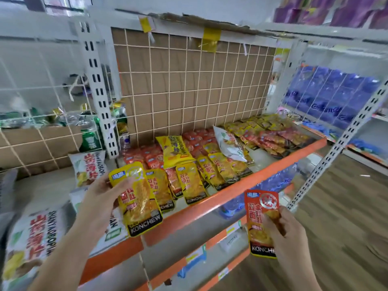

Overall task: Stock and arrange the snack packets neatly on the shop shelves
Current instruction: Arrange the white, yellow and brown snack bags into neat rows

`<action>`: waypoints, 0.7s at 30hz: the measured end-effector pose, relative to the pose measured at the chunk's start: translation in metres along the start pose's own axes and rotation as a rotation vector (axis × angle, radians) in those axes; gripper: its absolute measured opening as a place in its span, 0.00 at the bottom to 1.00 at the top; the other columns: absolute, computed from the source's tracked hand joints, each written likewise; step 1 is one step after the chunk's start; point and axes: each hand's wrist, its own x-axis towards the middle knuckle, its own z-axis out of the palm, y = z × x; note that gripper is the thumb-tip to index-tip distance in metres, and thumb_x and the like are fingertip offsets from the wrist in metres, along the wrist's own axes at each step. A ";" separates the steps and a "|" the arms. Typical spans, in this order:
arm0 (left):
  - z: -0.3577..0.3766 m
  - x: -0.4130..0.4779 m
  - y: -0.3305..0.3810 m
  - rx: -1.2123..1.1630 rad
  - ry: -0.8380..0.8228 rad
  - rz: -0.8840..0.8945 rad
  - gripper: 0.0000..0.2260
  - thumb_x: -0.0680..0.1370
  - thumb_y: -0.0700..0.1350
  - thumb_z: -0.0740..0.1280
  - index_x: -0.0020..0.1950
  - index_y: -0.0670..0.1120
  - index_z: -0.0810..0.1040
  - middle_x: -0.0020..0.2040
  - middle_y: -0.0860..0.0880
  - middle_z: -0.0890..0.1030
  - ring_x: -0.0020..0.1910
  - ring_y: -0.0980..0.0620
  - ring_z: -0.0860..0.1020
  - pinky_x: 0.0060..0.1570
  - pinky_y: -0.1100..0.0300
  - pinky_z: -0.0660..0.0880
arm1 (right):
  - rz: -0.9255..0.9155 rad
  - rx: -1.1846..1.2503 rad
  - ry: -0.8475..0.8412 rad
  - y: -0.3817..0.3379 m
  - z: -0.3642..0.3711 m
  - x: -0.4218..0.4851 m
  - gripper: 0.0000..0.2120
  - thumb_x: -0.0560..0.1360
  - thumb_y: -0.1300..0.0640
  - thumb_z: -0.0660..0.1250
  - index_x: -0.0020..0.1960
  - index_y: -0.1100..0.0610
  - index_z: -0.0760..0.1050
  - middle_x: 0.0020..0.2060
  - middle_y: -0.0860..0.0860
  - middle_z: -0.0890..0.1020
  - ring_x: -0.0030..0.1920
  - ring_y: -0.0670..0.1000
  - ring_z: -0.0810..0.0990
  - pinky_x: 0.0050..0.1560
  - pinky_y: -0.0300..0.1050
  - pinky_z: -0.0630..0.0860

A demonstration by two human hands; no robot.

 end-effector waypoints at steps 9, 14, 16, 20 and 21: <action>0.008 0.036 -0.008 0.018 0.026 -0.025 0.23 0.57 0.52 0.79 0.48 0.46 0.82 0.48 0.43 0.84 0.40 0.49 0.83 0.32 0.61 0.79 | -0.023 -0.025 -0.136 0.006 0.033 0.080 0.06 0.74 0.58 0.67 0.41 0.57 0.72 0.34 0.60 0.77 0.34 0.50 0.76 0.28 0.34 0.67; 0.024 0.045 -0.012 0.020 0.098 -0.024 0.16 0.64 0.53 0.76 0.47 0.47 0.83 0.47 0.43 0.84 0.43 0.46 0.82 0.47 0.46 0.77 | -0.016 -0.017 -0.208 0.011 0.034 0.110 0.05 0.75 0.56 0.66 0.42 0.55 0.72 0.32 0.55 0.78 0.29 0.45 0.76 0.26 0.32 0.68; 0.033 0.048 -0.015 0.030 0.130 -0.020 0.13 0.68 0.50 0.72 0.49 0.45 0.81 0.47 0.43 0.84 0.43 0.45 0.82 0.44 0.49 0.76 | -0.031 -0.019 -0.225 0.012 0.032 0.124 0.04 0.75 0.57 0.66 0.43 0.55 0.72 0.32 0.55 0.78 0.30 0.46 0.76 0.27 0.31 0.68; 0.051 0.046 -0.016 -0.004 0.202 0.002 0.25 0.59 0.54 0.78 0.51 0.45 0.80 0.49 0.40 0.83 0.42 0.45 0.83 0.44 0.48 0.77 | -0.053 -0.006 -0.295 0.015 0.033 0.157 0.08 0.74 0.55 0.67 0.43 0.59 0.72 0.33 0.62 0.77 0.31 0.56 0.75 0.32 0.46 0.71; 0.053 0.044 -0.016 -0.010 0.231 0.000 0.26 0.57 0.55 0.79 0.50 0.46 0.80 0.49 0.40 0.83 0.43 0.45 0.83 0.46 0.48 0.77 | -0.062 0.012 -0.316 0.014 0.035 0.165 0.08 0.73 0.55 0.67 0.42 0.59 0.71 0.33 0.63 0.76 0.30 0.55 0.73 0.30 0.45 0.69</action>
